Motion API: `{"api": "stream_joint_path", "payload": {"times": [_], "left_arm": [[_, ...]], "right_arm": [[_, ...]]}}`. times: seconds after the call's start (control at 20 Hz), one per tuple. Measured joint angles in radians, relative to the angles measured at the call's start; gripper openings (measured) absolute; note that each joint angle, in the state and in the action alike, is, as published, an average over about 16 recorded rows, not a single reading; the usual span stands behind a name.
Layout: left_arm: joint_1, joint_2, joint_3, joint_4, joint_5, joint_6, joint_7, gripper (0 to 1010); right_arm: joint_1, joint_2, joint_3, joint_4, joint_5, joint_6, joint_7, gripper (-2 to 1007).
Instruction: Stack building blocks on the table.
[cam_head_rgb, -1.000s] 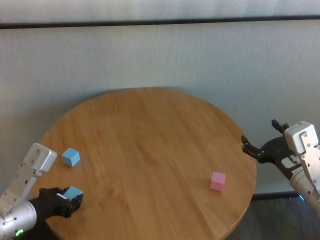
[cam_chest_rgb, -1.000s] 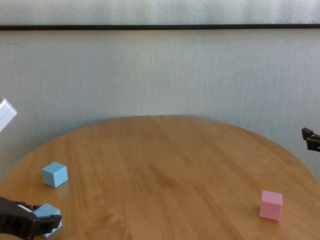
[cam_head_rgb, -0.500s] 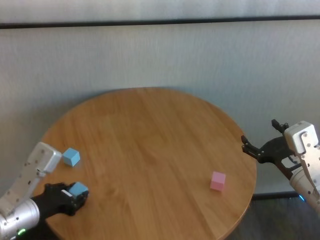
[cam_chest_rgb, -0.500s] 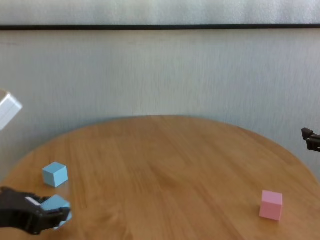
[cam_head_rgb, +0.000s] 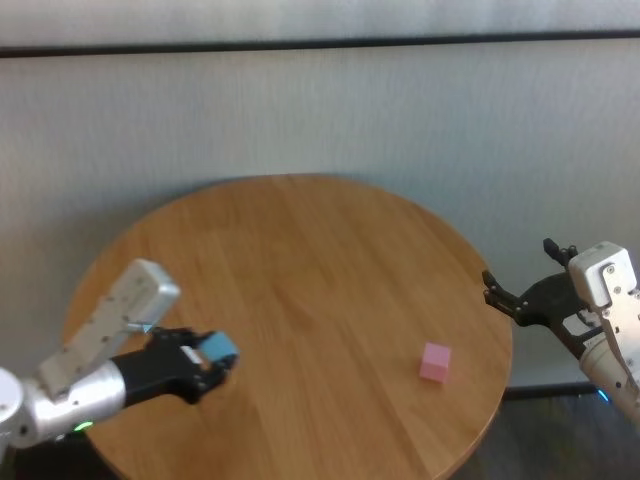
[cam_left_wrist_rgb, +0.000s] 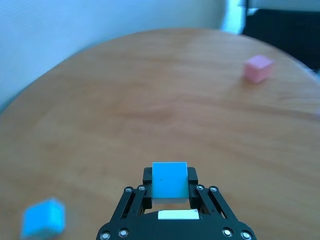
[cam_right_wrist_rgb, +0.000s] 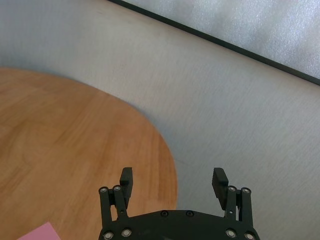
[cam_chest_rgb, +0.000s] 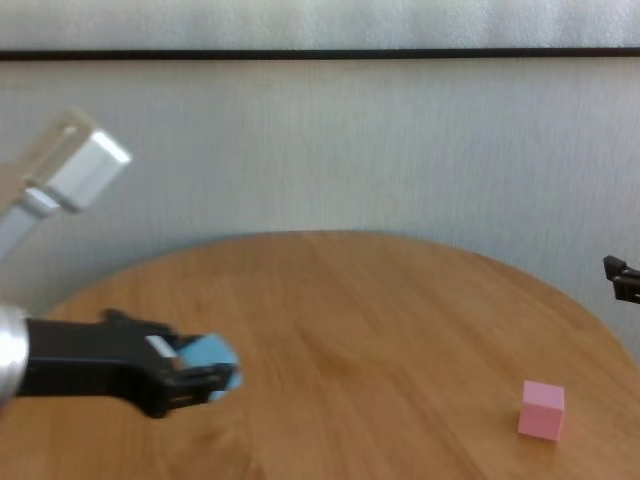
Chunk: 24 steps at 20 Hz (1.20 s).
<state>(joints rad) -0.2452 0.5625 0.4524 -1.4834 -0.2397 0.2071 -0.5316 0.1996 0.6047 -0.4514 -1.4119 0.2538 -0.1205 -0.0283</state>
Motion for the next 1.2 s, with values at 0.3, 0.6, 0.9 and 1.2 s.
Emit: {"api": "stream_joint_path", "payload": {"times": [0.3, 0.6, 0.9, 1.2], "left_arm": [[-0.082, -0.027, 0.059, 0.053, 0.011, -0.021, -0.077, 395], [-0.165, -0.056, 0.115, 0.129, 0.014, -0.013, -0.135, 395], [-0.248, -0.086, 0.172, 0.221, 0.026, -0.011, -0.181, 395], [-0.314, -0.118, 0.219, 0.312, 0.044, -0.027, -0.213, 395]], "right_arm": [[0.0, 0.0, 0.0, 0.0, 0.0, 0.0, 0.0, 1001], [0.0, 0.0, 0.0, 0.0, 0.0, 0.0, 0.0, 1001], [0.0, 0.0, 0.0, 0.0, 0.0, 0.0, 0.0, 1001], [0.0, 0.0, 0.0, 0.0, 0.0, 0.0, 0.0, 1001]]}}
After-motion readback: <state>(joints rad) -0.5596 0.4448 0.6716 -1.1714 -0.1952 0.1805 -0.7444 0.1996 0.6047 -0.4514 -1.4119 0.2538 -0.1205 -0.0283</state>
